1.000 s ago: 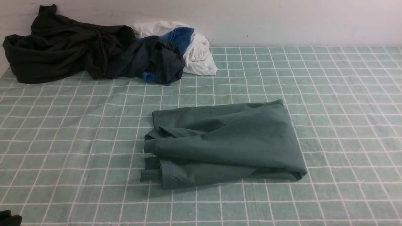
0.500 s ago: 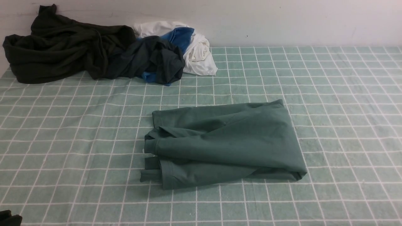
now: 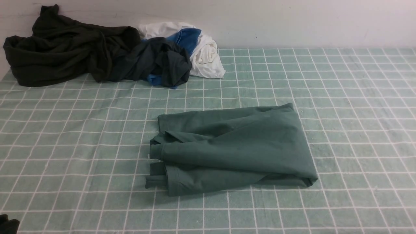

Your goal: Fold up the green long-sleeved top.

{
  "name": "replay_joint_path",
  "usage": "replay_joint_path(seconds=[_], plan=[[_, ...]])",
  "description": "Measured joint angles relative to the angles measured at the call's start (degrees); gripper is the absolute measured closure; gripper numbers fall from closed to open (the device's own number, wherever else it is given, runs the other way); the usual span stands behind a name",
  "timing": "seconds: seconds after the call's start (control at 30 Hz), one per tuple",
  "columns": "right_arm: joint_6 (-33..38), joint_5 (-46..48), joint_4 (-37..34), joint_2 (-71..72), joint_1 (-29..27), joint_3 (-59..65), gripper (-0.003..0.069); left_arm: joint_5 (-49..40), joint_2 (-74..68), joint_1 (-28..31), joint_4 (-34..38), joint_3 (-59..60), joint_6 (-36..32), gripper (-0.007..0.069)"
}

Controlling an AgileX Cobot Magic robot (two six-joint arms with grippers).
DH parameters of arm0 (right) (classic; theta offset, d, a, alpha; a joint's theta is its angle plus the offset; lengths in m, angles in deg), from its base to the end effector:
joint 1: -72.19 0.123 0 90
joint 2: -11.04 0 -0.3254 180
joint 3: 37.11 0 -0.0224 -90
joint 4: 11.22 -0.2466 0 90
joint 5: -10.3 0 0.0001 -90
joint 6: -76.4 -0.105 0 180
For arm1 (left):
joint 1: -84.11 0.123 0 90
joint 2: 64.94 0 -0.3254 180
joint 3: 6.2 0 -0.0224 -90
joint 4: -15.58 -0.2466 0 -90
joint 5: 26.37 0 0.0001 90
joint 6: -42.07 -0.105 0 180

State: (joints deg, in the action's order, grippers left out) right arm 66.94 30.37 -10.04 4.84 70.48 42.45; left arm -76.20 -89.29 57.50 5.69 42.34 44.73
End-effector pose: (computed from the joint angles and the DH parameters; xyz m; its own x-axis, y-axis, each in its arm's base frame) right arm 0.0217 -0.0014 0.1700 -0.2644 0.1532 -0.9522 0.0758 0.9875 0.1378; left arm 0.0246 0.0031 0.2954 -0.4541 0.3001 -0.8389 0.3754 0.9183 0.1254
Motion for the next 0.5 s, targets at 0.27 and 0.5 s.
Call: replay_joint_path(seconds=[0.27,0.5], plan=[[0.0,0.06,-0.04,0.0,0.0,0.0,0.0673,23.2,8.1,17.49,3.92,13.22,-0.25,0.0606],[0.0,0.11,-0.04,0.0,0.0,0.0,0.0673,35.24,17.9,31.6,12.02,28.47,-4.66,0.0608]])
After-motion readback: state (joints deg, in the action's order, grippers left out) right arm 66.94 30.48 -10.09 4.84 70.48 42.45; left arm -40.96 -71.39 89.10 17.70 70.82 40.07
